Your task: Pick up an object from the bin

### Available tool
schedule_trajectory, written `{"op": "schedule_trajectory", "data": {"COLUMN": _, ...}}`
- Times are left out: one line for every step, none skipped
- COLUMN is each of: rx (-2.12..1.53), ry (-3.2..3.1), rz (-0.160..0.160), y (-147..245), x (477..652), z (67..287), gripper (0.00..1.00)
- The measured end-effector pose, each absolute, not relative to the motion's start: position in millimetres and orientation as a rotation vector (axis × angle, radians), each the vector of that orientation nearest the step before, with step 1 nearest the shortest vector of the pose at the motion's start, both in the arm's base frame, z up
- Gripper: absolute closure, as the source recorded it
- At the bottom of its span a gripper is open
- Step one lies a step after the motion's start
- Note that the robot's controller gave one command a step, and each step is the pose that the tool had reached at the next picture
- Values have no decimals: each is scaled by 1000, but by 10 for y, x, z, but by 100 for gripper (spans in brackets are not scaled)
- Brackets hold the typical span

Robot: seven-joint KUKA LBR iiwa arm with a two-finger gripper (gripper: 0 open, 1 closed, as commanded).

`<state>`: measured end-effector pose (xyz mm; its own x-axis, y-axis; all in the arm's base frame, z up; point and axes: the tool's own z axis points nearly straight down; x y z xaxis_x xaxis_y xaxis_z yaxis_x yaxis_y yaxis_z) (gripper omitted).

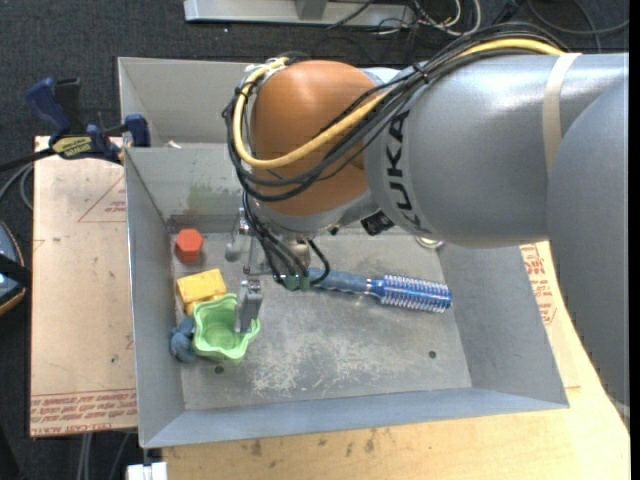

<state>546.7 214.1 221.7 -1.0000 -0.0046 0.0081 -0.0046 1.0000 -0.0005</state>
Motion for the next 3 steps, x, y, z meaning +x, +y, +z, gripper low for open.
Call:
{"op": "schedule_trajectory", "data": {"rx": 421, "ry": -3110, "rz": 0, "y": 2191, "x": 5999, "z": 876, "gripper": 0}}
{"op": "schedule_trajectory", "data": {"rx": 420, "ry": -3118, "rz": -7, "y": 2210, "x": 6021, "z": 946, "gripper": 100}}
{"op": "schedule_trajectory", "data": {"rx": 402, "ry": -3128, "rz": -5, "y": 2199, "x": 6184, "z": 2378, "gripper": 100}}
